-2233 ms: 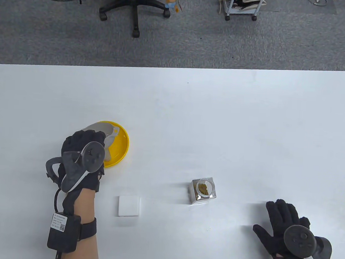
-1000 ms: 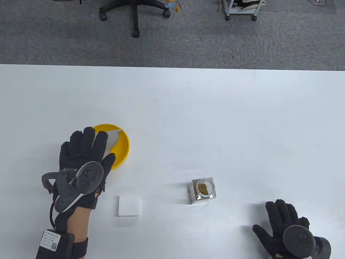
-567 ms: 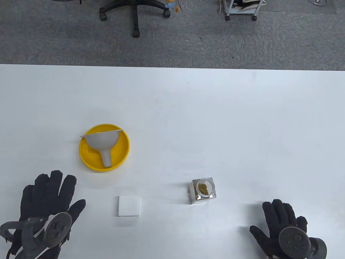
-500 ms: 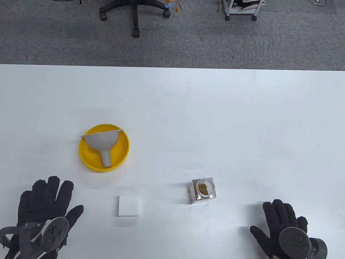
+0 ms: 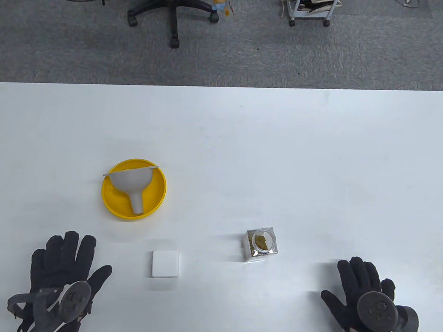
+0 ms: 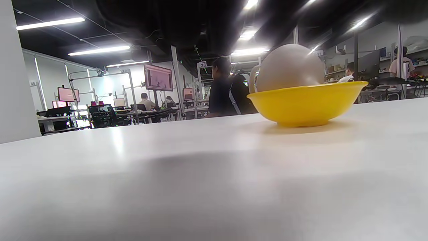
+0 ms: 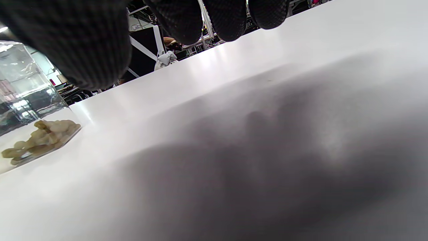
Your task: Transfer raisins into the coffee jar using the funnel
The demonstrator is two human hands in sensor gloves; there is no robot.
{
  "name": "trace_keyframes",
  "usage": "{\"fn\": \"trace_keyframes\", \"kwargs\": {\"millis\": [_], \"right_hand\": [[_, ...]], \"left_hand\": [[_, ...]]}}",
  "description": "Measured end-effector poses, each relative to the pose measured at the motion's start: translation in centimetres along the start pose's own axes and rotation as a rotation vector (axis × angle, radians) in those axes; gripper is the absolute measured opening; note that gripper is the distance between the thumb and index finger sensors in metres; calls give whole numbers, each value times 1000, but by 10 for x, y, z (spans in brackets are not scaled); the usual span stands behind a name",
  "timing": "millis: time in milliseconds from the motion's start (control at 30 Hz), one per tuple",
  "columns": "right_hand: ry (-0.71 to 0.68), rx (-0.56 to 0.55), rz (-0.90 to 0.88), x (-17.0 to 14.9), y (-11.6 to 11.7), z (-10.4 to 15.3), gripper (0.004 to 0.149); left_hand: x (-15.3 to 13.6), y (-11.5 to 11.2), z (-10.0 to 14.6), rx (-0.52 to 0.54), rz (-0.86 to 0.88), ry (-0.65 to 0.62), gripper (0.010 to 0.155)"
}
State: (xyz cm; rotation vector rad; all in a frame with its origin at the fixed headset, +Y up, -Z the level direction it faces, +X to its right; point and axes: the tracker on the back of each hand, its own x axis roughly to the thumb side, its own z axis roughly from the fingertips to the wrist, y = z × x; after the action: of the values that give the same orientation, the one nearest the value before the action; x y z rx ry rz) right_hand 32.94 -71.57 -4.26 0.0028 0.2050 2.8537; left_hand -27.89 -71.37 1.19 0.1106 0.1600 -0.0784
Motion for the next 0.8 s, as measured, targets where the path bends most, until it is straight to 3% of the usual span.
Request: {"fn": "trace_keyframes", "kwargs": {"millis": [567,800], "right_hand": [[-10,-5,11,4,1,-3,83],[-43,18,-31,13,-8,-16,84]], "left_hand": [[2,-10,-12,-75,-21,14,81],[4,-10,-12,-73,-13,4,81]]}}
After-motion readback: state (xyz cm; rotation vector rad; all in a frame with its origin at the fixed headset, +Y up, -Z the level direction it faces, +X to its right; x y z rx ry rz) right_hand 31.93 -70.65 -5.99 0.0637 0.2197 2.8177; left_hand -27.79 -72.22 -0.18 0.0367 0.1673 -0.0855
